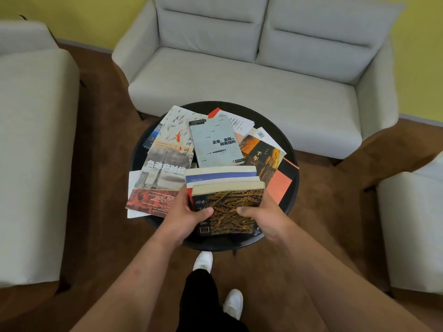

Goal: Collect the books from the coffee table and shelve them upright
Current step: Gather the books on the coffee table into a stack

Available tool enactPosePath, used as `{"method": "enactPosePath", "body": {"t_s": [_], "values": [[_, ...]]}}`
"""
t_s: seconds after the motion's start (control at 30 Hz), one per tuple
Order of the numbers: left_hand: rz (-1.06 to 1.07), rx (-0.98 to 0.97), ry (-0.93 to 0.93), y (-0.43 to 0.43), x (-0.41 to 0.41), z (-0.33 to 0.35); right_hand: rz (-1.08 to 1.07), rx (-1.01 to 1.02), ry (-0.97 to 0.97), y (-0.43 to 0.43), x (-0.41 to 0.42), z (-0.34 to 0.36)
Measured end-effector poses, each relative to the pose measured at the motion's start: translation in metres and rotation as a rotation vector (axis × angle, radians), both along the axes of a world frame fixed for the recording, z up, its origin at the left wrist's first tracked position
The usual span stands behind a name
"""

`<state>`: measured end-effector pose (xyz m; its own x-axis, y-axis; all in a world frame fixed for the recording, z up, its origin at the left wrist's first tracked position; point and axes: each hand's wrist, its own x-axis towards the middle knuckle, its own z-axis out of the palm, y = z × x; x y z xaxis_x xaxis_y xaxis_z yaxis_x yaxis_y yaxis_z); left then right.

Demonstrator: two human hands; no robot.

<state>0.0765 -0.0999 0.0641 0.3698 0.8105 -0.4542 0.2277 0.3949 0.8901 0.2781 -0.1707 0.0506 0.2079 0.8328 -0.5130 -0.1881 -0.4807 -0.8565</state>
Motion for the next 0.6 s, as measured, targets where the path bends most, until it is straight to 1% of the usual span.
{"method": "enactPosePath", "body": {"t_s": [0.17, 0.33, 0.4, 0.47, 0.53, 0.6], "values": [[-0.035, 0.058, 0.058, 0.002, 0.008, -0.011, -0.047, -0.034, -0.057, 0.008, -0.005, -0.016], [-0.102, 0.023, 0.123, -0.009, 0.009, -0.028, 0.052, -0.088, -0.062, 0.003, 0.003, -0.022], [-0.108, 0.048, 0.153, -0.006, 0.009, -0.029, 0.080, -0.109, -0.082, 0.003, 0.008, -0.022], [-0.102, 0.044, 0.133, -0.002, 0.009, -0.025, 0.114, -0.144, -0.077, 0.002, 0.009, -0.021], [-0.010, -0.092, 0.048, -0.006, 0.011, -0.019, 0.107, -0.213, -0.023, -0.002, 0.004, -0.024], [0.113, -0.302, 0.012, -0.016, 0.012, -0.023, 0.087, -0.288, 0.016, -0.007, -0.010, -0.030]]}}
